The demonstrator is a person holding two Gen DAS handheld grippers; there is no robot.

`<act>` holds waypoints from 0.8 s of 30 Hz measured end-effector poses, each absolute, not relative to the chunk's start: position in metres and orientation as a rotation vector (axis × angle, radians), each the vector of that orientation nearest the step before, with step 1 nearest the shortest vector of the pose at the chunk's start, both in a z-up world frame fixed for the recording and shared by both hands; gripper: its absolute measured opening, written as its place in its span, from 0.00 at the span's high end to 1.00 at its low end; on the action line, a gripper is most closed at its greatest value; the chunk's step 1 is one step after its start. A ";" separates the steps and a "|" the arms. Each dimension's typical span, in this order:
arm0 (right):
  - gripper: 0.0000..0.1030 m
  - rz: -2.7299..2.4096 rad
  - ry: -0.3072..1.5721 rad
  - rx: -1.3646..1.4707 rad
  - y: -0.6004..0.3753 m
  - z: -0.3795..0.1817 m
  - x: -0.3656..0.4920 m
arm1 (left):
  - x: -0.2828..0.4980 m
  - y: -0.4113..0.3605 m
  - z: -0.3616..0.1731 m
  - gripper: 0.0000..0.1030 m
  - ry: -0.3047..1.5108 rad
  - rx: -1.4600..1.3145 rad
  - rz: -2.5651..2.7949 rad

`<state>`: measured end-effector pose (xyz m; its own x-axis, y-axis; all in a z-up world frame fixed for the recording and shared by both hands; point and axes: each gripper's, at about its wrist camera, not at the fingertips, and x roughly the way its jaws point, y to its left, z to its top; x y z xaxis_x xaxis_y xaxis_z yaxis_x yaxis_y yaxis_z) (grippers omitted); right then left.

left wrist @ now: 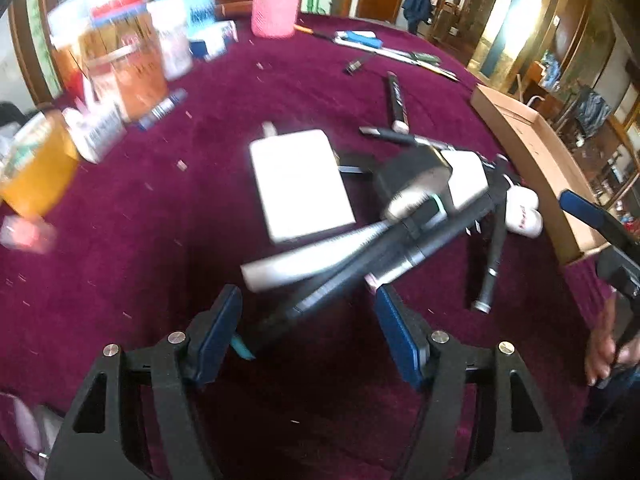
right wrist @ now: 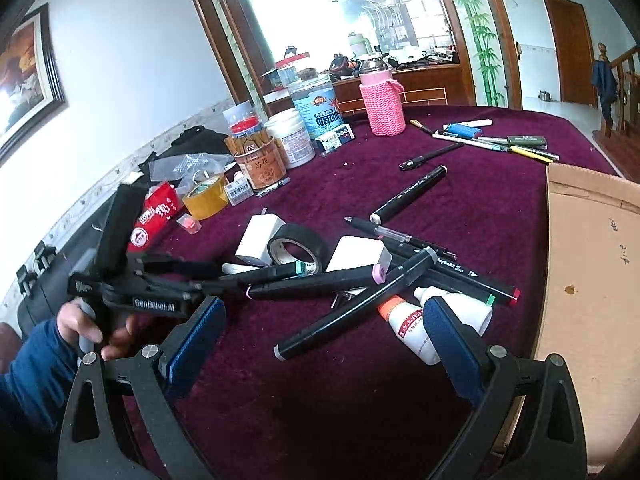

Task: Organize rigid objects
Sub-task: 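Grasp the black teal-capped marker with the left tool, then grasp the black pink-capped marker with the right tool while the left tool holds its marker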

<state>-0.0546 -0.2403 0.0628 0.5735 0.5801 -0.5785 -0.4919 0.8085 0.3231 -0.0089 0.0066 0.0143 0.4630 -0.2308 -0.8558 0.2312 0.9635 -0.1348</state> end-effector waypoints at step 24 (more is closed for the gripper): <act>0.36 0.660 0.768 0.202 -0.248 0.058 -0.046 | -0.019 -0.021 0.016 0.89 1.089 -0.177 -0.233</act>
<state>-0.0458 -0.2482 0.0578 0.5311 0.6200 -0.5775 -0.4784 0.7820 0.3996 -0.0185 -0.0208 0.0159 0.4431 -0.2728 -0.8539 0.1001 0.9617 -0.2552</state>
